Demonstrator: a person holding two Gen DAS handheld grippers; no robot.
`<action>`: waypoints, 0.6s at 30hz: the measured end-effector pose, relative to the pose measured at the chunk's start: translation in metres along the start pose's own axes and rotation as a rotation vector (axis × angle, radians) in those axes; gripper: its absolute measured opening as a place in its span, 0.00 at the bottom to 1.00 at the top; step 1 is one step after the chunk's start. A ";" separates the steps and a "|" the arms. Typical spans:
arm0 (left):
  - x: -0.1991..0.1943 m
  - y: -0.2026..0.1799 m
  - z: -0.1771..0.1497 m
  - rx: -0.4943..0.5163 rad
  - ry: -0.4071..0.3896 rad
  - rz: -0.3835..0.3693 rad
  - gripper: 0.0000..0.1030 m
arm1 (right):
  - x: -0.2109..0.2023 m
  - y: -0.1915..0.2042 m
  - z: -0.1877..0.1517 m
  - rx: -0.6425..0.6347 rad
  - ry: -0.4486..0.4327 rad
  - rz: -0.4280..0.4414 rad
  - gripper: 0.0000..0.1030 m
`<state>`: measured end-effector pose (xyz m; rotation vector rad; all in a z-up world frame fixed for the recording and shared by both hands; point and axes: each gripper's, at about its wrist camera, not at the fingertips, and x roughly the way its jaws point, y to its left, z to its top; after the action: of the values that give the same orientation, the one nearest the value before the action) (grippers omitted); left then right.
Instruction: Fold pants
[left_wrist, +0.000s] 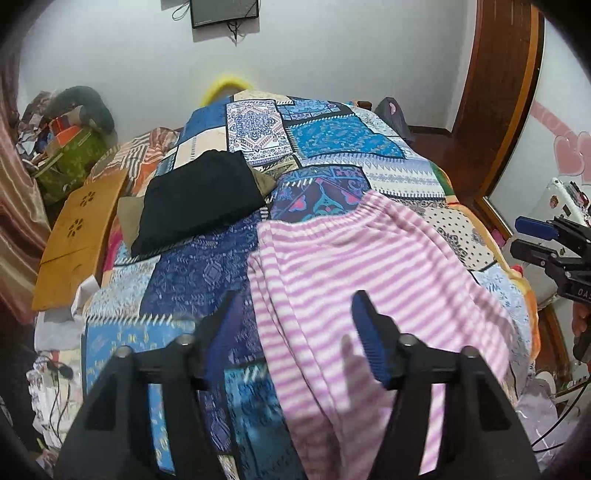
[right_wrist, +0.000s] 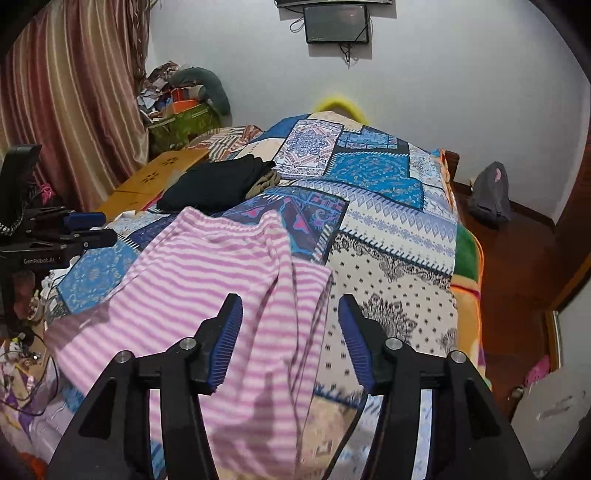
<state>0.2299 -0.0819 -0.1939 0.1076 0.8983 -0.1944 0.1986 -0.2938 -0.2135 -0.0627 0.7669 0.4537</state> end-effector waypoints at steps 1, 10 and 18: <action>-0.002 -0.002 -0.003 0.000 0.003 0.003 0.70 | -0.002 0.002 -0.004 0.001 0.008 0.003 0.54; 0.029 -0.008 -0.031 -0.040 0.145 0.012 0.81 | 0.021 0.001 -0.038 0.072 0.097 0.020 0.73; 0.070 -0.010 -0.033 -0.034 0.228 0.010 0.87 | 0.080 -0.016 -0.053 0.158 0.243 0.096 0.73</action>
<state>0.2451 -0.0946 -0.2696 0.1045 1.1272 -0.1592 0.2207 -0.2899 -0.3081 0.0681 1.0461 0.4802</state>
